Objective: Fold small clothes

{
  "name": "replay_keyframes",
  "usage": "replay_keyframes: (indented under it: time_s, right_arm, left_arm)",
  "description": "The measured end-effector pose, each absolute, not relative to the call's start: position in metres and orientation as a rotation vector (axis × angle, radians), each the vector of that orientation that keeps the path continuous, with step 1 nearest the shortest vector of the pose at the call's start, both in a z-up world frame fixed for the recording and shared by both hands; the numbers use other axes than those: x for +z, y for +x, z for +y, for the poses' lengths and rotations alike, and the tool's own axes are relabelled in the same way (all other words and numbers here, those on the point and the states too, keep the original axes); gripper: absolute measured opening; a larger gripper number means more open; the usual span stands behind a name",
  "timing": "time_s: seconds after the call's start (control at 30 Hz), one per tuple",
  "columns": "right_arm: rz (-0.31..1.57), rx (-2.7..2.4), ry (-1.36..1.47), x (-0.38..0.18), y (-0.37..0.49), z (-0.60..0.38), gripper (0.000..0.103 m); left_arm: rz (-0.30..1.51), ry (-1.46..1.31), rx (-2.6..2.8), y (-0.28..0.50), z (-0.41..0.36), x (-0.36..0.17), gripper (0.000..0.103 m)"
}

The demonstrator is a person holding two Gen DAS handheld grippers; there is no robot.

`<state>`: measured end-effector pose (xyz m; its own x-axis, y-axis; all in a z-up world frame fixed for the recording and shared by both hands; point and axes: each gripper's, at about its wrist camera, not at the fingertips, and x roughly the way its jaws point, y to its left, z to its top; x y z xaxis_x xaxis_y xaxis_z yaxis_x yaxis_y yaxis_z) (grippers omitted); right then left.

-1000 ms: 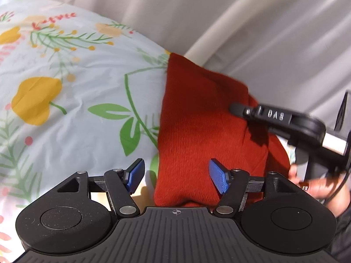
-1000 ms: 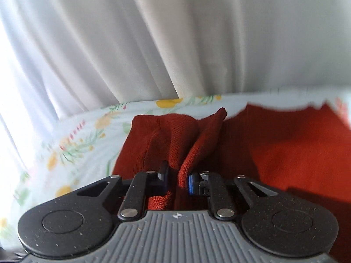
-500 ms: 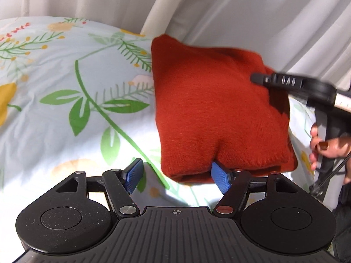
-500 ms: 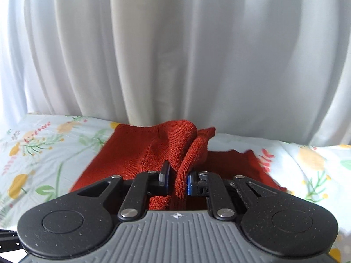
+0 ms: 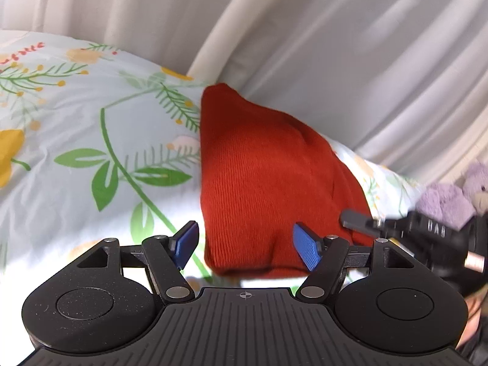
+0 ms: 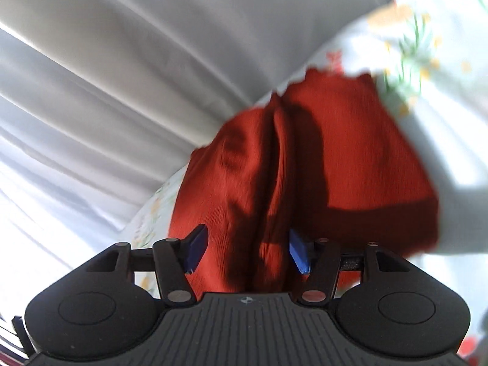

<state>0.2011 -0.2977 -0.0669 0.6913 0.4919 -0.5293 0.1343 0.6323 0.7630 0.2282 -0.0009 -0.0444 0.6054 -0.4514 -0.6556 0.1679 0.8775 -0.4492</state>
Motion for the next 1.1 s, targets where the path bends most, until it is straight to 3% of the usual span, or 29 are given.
replay_keyframes:
  time_s: [0.13, 0.2, 0.23, 0.33, 0.5, 0.57, 0.63, 0.9, 1.0, 1.1]
  right_arm:
    - [0.816, 0.255, 0.918, -0.080, 0.199, -0.285, 0.058]
    - [0.805, 0.262, 0.867, -0.076, 0.199, -0.278, 0.047]
    - [0.802, 0.260, 0.822, -0.073, 0.201, -0.274, 0.032]
    - [0.799, 0.236, 0.679, -0.066, 0.202, -0.263, 0.019]
    - [0.812, 0.233, 0.685, -0.068, 0.201, -0.273, 0.022]
    - [0.818, 0.238, 0.711, -0.067, 0.198, -0.279, 0.032]
    - [0.808, 0.223, 0.731, -0.062, 0.197, -0.287, 0.036]
    - [0.650, 0.189, 0.527, -0.028, 0.204, -0.259, 0.037]
    - [0.677, 0.262, 0.430, -0.033, 0.216, -0.233, 0.031]
    - [0.733, 0.225, 0.274, -0.050, 0.226, -0.217, 0.011]
  left_arm:
    - [0.837, -0.398, -0.339, 0.242, -0.009, -0.046, 0.074]
    - [0.835, -0.414, -0.332, 0.245, -0.014, -0.047, 0.078]
    - [0.831, -0.423, -0.341, 0.245, -0.016, -0.047, 0.080]
    - [0.820, -0.451, -0.367, 0.242, -0.015, -0.044, 0.082]
    - [0.826, -0.407, -0.321, 0.233, -0.008, -0.045, 0.082]
    - [0.807, -0.355, -0.276, 0.228, -0.005, -0.044, 0.082]
    - [0.795, -0.311, -0.231, 0.227, -0.004, -0.042, 0.083]
    - [0.788, -0.314, -0.136, 0.242, -0.011, -0.041, 0.083]
    - [0.819, -0.291, -0.132, 0.255, -0.021, -0.047, 0.083]
    - [0.855, -0.274, -0.144, 0.262, -0.029, -0.055, 0.085]
